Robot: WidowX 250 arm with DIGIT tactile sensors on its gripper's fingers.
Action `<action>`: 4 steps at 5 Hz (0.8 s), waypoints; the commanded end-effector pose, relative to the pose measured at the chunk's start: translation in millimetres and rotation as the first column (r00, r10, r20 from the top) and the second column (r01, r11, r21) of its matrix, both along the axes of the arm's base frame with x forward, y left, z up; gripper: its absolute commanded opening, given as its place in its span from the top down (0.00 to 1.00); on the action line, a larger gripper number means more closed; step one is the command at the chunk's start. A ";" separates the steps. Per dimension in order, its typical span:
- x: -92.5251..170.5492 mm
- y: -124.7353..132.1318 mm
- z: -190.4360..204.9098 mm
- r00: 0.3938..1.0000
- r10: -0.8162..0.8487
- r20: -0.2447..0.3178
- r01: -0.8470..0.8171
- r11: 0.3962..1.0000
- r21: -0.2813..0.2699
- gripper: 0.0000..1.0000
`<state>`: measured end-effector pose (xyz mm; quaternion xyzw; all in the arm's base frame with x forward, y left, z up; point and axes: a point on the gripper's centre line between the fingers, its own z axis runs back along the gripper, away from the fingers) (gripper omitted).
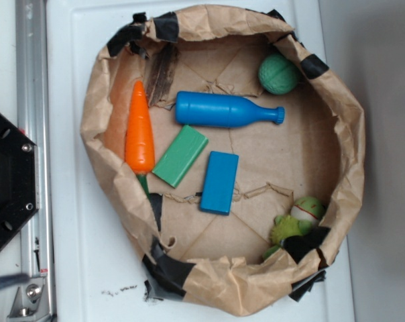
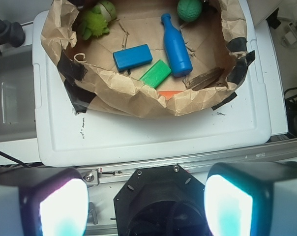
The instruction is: Grab the green ball.
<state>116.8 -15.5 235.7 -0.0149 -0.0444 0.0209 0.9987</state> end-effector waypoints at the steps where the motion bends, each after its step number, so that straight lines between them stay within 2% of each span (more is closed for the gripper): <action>1: 0.0 0.0 0.0 1.000 0.000 0.000 0.000 1.000 0.000 0.00; 2: 37.0 17.4 -23.0 0.969 0.194 0.151 -0.226 0.943 0.245 0.00; 3: 66.6 4.1 -47.6 0.980 0.184 0.076 -0.198 0.944 0.264 0.00; 4: 102.5 2.9 -75.1 0.937 0.285 0.202 -0.321 0.929 0.182 0.00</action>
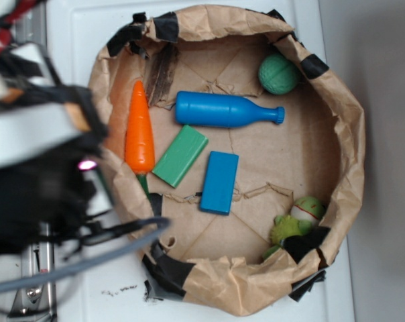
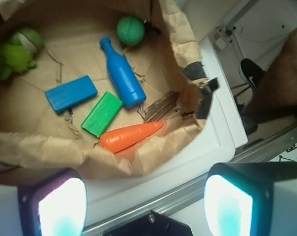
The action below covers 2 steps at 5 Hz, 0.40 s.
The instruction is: Grab the green ball.
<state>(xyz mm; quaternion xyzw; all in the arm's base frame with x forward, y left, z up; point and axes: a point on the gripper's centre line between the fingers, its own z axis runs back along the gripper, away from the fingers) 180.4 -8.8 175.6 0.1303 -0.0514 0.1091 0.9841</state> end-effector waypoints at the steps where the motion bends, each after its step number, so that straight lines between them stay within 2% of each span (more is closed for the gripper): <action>1: 73.8 5.1 -37.9 0.961 0.123 0.249 -0.076 0.978 -0.194 0.00; 2: 96.0 11.7 -48.1 0.935 0.133 0.330 -0.053 0.969 -0.241 0.00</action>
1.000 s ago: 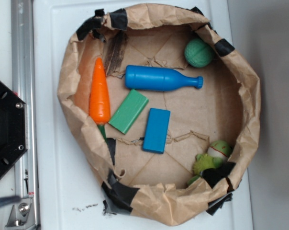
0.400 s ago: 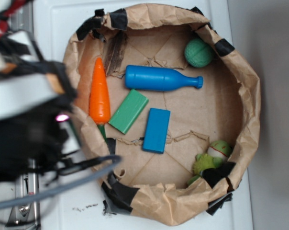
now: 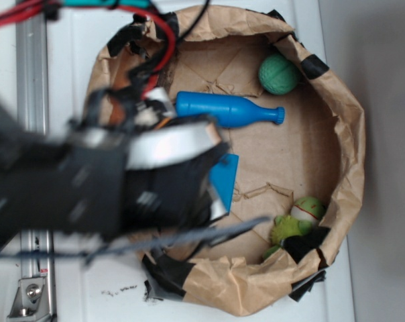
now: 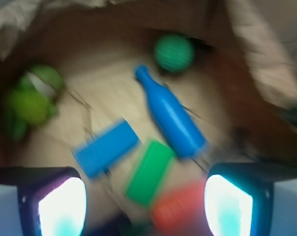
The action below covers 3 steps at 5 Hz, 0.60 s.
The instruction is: Grab the green ball.
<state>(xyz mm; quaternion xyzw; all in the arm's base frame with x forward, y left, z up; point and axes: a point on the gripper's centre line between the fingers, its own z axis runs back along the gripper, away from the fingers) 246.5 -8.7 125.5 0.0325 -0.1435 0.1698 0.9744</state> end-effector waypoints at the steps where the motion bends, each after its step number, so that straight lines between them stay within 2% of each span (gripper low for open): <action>1: 50.9 25.7 -12.0 0.988 0.021 0.152 -0.016 0.999 -0.034 0.00; 2: 66.1 37.2 -23.6 0.987 0.035 0.155 -0.034 0.999 -0.007 0.00; 3: 78.3 56.3 -41.6 0.984 0.045 0.174 -0.040 0.999 -0.031 0.00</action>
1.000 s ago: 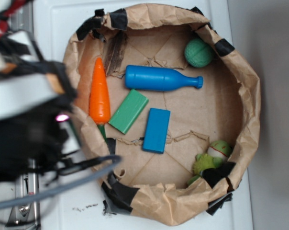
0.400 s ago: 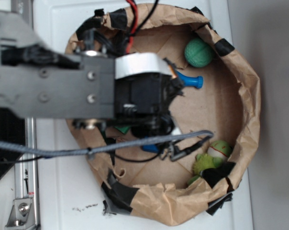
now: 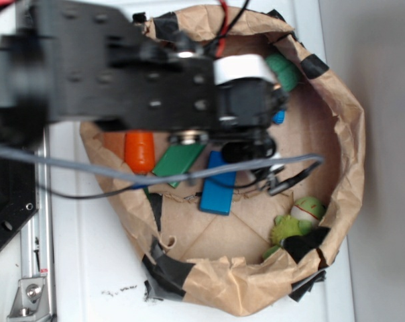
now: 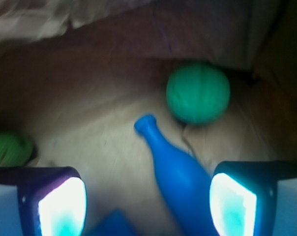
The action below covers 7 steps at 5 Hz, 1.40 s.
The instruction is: Grab the green ball.
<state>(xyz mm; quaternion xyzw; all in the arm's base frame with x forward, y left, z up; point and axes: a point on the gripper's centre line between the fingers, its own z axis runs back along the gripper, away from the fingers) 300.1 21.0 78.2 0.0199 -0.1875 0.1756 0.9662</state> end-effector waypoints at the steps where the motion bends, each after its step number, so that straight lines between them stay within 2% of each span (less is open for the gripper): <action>1: 40.4 30.8 -11.9 0.997 0.046 0.069 -0.044 0.999 -0.031 0.00; 2: 51.4 33.8 -23.1 0.997 0.056 0.050 -0.054 0.998 -0.024 0.00; 3: 58.0 26.1 -32.5 0.999 0.021 0.030 -0.022 1.000 0.015 0.48; 4: 52.7 19.4 -30.3 1.000 0.006 0.014 -0.006 1.000 0.027 1.00; 5: 31.9 8.8 -1.4 1.000 -0.001 0.009 0.001 0.999 -0.032 0.00; 6: 17.2 0.2 28.8 0.998 0.006 0.063 -0.001 0.996 -0.086 0.00; 7: 14.6 3.2 27.1 0.996 0.027 0.090 -0.022 0.998 -0.062 0.00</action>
